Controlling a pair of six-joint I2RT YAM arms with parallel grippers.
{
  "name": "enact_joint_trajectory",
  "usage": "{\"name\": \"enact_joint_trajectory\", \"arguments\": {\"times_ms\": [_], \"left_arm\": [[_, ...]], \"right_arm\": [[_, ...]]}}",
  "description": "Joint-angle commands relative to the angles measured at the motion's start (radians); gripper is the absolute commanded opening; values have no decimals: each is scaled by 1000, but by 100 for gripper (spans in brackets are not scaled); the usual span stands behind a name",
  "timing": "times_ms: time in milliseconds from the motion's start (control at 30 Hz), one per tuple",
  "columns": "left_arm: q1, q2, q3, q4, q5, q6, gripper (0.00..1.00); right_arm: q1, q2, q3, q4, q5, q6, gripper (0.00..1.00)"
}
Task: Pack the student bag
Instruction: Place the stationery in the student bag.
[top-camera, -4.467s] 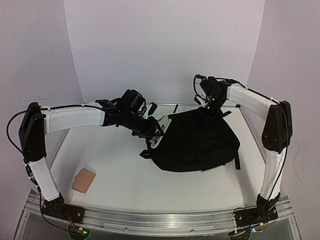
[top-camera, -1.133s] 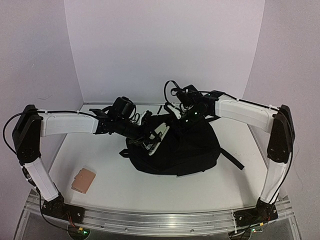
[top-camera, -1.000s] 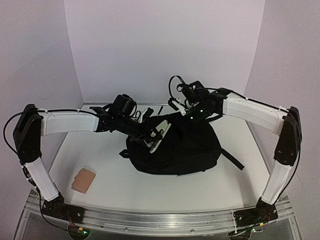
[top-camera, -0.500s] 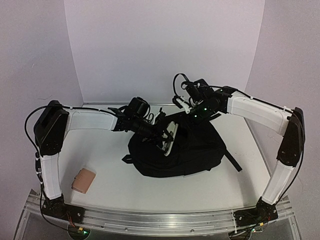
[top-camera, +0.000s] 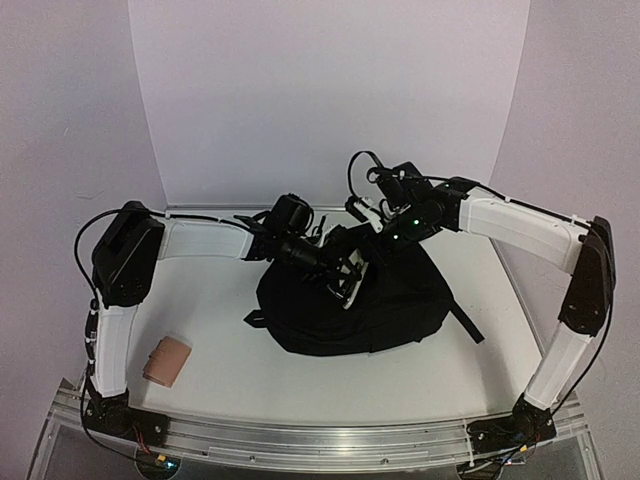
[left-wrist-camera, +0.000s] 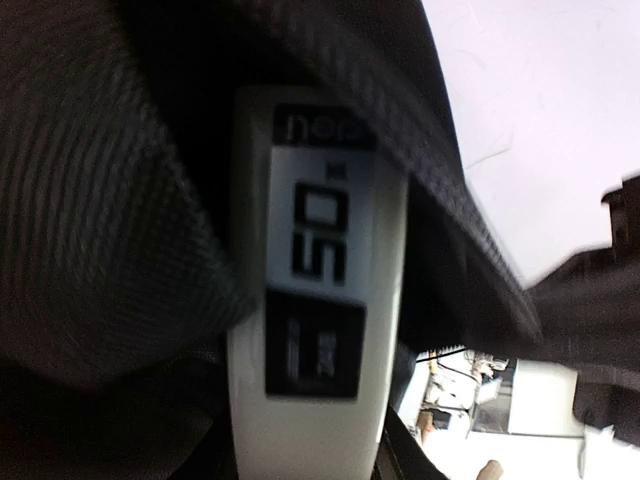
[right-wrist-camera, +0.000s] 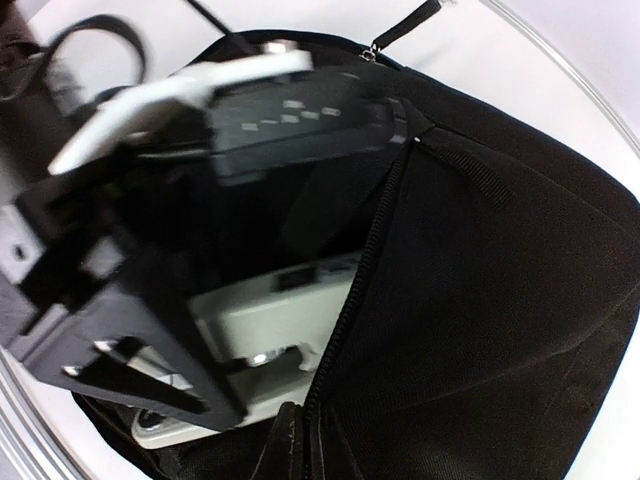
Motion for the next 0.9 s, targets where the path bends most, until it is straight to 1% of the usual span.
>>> {"name": "enact_joint_trajectory", "arguments": {"times_ms": [0, 133, 333, 400, 467, 533, 600, 700, 867], "left_arm": [[-3, 50, 120, 110, 118, -54, 0], [13, 85, 175, 162, 106, -85, 0], [36, 183, 280, 305, 56, -201, 0], [37, 203, 276, 381, 27, -250, 0], [37, 204, 234, 479, -36, -305, 1], [37, 187, 183, 536, -91, -334, 8], [36, 164, 145, 545, -121, -331, 20], [35, 114, 85, 512, -149, -301, 35], [35, 9, -39, 416, -190, -231, 53]], "right_arm": [[5, -83, -7, 25, -55, -34, 0], [5, -94, -31, 25, -76, -32, 0], [5, -88, -41, 27, -109, 1, 0], [5, -85, -31, 26, -109, 18, 0], [5, -84, -19, 27, -107, 35, 0], [5, -80, -9, 27, -92, 49, 0], [4, -74, 0, 26, -64, 62, 0], [-3, -69, -1, 26, -34, 73, 0], [-25, -56, -2, 26, -13, 88, 0]]}}
